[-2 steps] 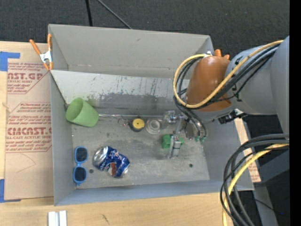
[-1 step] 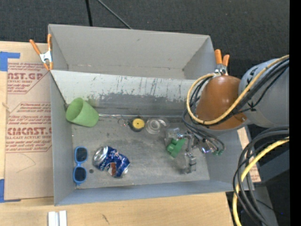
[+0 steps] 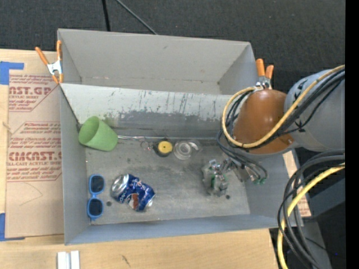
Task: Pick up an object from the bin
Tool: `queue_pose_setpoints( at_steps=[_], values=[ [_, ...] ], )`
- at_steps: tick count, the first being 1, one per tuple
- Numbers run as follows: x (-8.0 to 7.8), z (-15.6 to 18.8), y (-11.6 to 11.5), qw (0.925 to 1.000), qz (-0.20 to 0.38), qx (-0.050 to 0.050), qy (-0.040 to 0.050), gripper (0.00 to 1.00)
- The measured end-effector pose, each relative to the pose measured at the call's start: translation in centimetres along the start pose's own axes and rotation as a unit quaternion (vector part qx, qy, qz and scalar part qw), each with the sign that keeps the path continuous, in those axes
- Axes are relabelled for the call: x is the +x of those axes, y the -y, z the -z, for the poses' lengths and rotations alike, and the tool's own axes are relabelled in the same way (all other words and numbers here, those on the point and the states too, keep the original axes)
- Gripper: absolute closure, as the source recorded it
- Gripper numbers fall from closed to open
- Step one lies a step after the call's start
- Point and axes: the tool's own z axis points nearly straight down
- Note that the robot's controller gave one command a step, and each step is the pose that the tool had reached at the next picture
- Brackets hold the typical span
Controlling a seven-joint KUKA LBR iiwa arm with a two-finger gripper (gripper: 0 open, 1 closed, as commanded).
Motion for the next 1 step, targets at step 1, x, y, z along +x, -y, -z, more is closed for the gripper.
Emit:
queue_pose_setpoints(
  at_steps=[1],
  values=[
    [0.00, 0.00, 0.00, 1.0000, 0.000, 0.000, 0.0000, 0.00]
  ],
)
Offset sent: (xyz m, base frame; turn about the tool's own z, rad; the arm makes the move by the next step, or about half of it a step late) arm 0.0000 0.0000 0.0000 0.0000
